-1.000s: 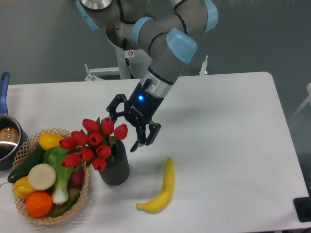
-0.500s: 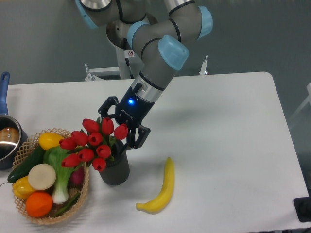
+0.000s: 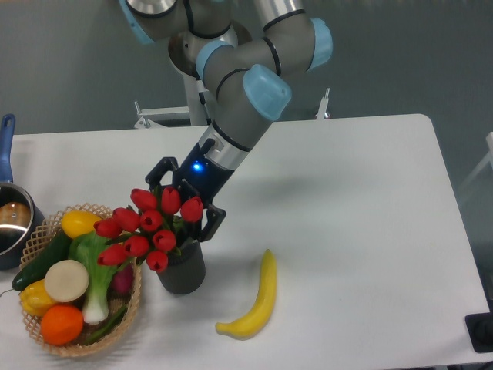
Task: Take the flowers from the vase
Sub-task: 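Lower the gripper around the tulip stems above the vase rim, then close the gripper on the tulip stems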
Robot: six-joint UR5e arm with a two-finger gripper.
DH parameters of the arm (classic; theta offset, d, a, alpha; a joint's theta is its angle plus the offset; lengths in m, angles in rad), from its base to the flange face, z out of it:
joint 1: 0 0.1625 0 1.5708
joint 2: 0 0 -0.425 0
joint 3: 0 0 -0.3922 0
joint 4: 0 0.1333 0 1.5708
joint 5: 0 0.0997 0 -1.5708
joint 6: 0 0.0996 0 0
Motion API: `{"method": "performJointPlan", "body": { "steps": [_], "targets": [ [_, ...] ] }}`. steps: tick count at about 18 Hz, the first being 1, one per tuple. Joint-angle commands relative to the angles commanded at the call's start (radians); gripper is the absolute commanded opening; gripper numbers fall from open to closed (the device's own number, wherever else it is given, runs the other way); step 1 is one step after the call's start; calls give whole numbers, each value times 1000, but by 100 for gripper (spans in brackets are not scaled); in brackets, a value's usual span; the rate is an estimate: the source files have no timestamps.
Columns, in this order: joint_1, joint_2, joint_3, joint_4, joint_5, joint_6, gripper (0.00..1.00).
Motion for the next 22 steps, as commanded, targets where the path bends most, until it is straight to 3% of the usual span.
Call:
{"method": "performJointPlan", "body": {
  "steps": [5, 13, 19, 22],
  "targets": [
    [-2, 0, -2, -2, 0, 2, 99],
    [-2, -9, 9, -2, -5, 0, 50],
    [-2, -11, 12, -2, -5, -2, 35],
    [-2, -15, 14, -2, -6, -2, 33]
  ]
}}
